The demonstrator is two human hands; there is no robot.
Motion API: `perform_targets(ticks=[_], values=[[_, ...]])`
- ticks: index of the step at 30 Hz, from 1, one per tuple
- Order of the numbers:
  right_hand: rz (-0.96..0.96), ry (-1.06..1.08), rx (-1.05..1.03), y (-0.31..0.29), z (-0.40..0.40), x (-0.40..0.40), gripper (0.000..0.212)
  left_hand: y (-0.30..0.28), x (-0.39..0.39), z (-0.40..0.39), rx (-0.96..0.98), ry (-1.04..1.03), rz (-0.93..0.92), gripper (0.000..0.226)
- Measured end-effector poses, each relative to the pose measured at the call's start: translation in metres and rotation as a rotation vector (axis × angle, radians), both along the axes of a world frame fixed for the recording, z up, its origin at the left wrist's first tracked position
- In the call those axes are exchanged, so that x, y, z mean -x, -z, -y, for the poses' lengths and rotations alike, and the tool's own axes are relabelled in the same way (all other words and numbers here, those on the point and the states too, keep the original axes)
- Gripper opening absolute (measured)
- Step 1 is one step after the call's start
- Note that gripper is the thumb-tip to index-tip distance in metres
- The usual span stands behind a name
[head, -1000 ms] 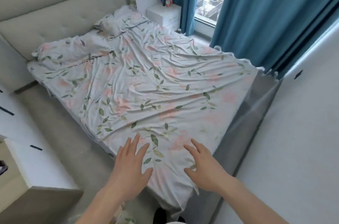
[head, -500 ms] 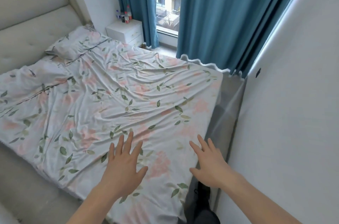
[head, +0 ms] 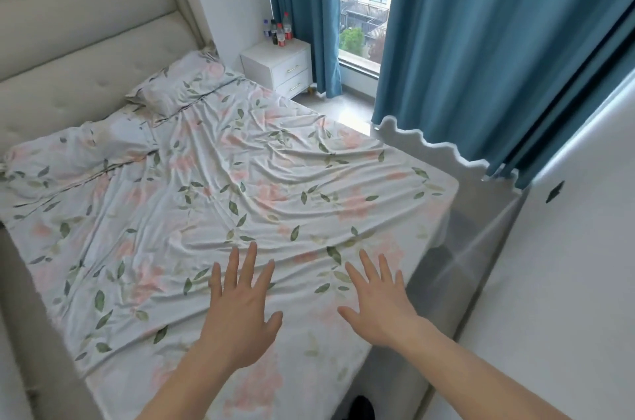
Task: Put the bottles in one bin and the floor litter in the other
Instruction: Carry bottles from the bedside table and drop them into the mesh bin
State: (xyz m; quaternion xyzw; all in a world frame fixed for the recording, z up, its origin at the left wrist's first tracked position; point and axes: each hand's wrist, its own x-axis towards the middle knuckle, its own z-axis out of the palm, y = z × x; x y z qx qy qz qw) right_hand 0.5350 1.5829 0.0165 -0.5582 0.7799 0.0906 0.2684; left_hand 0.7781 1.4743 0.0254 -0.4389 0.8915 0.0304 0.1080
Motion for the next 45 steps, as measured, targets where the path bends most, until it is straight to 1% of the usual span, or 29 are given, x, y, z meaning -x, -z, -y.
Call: perform_targets(ticks=[3, 7, 10, 14, 18, 20, 23, 26, 30, 33, 35, 38, 42, 45], values=[[0.007, -0.009, 0.012, -0.01, 0.009, 0.037, 0.082, -0.009, 0.035, 0.01, 0.005, -0.008, -0.051, 0.088], [0.046, 0.059, 0.057, -0.023, 0.021, 0.071, 0.082, -0.022, 0.062, 0.031, -0.016, -0.033, -0.115, 0.087], [0.098, 0.096, 0.064, -0.027, 0.027, 0.074, 0.082, -0.031, 0.066, 0.04, 0.01, -0.051, -0.159, 0.088], [0.109, 0.108, 0.068, -0.03, 0.024, 0.059, 0.083, -0.034, 0.06, 0.046, -0.024, -0.037, -0.152, 0.094], [0.097, 0.135, 0.072, -0.044, 0.008, 0.063, 0.084, -0.042, 0.077, 0.039, -0.128, -0.026, -0.123, 0.086], [0.106, 0.138, 0.062, -0.052, 0.004, 0.071, 0.085, -0.047, 0.085, 0.038, -0.14, 0.005, -0.125, 0.085], [0.098, 0.142, 0.077, -0.058, 0.015, 0.097, 0.085, -0.054, 0.105, 0.051, -0.126, -0.004, -0.15, 0.083], [0.099, 0.14, 0.092, -0.059, 0.034, 0.134, 0.084, -0.052, 0.135, 0.069, -0.116, -0.005, -0.145, 0.084], [0.118, 0.091, 0.088, -0.048, 0.067, 0.194, 0.084, -0.037, 0.188, 0.091, -0.117, -0.053, -0.17, 0.098], [0.139, 0.018, 0.058, -0.036, 0.098, 0.254, 0.084, -0.03, 0.248, 0.108, -0.121, -0.118, -0.127, 0.094], [0.151, -0.016, 0.051, -0.031, 0.118, 0.302, 0.084, -0.032, 0.295, 0.117, -0.134, -0.145, -0.107, 0.096], [0.16, -0.055, 0.046, -0.035, 0.148, 0.373, 0.084, -0.048, 0.359, 0.128, -0.133, -0.187, -0.15, 0.103], [0.155, -0.037, 0.107, -0.052, 0.184, 0.451, 0.083, -0.077, 0.427, 0.15, -0.09, -0.185, -0.208, 0.094], [0.165, -0.04, 0.137, -0.062, 0.195, 0.487, 0.082, -0.088, 0.46, 0.159, -0.075, -0.185, -0.216, 0.097]])
